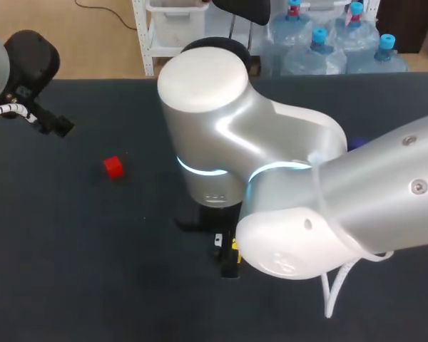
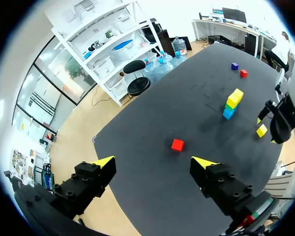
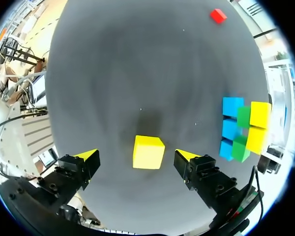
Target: Place the blue cubes, place green cubes on the blue cubes, place the yellow cubes on the green cubes, then place the red cubes on the yellow cubes, and place purple cube on the red cubes.
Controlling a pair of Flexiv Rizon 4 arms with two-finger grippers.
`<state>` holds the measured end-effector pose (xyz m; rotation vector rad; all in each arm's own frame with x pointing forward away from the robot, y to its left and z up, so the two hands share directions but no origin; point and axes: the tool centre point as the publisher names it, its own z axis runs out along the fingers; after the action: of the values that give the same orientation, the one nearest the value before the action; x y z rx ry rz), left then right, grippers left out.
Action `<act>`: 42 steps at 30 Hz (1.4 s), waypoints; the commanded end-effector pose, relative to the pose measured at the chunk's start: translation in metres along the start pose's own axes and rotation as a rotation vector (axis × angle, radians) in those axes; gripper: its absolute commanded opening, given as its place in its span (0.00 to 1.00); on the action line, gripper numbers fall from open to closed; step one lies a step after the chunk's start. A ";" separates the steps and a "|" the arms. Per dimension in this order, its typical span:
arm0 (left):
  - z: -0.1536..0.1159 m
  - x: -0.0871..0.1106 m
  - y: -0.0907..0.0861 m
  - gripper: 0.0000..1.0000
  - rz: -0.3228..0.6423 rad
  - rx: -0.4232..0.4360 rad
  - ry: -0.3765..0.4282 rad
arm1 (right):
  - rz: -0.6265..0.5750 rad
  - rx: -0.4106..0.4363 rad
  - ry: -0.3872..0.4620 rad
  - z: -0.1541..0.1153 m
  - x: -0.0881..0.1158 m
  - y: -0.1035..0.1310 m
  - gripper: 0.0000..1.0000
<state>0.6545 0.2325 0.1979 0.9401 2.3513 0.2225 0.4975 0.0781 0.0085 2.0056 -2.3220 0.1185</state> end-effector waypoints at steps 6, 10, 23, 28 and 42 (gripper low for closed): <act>0.001 0.000 0.001 1.00 0.001 0.002 -0.001 | 0.031 -0.002 0.000 0.009 -0.002 -0.004 1.00; 0.001 0.000 0.001 1.00 0.001 0.002 -0.001 | 0.037 0.006 -0.001 0.010 -0.003 -0.005 0.94; 0.001 0.000 0.001 1.00 0.001 0.002 -0.001 | 0.048 0.021 -0.007 0.007 -0.004 -0.004 0.13; 0.001 0.000 0.001 1.00 0.001 0.002 -0.001 | 0.037 0.024 -0.013 0.001 -0.005 0.002 0.00; 0.001 0.000 0.001 1.00 0.001 0.002 -0.001 | 0.019 0.056 -0.035 -0.045 0.022 0.019 0.00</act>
<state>0.6545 0.2325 0.1979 0.9401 2.3513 0.2225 0.4885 0.0804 0.0363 2.0088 -2.3624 0.1576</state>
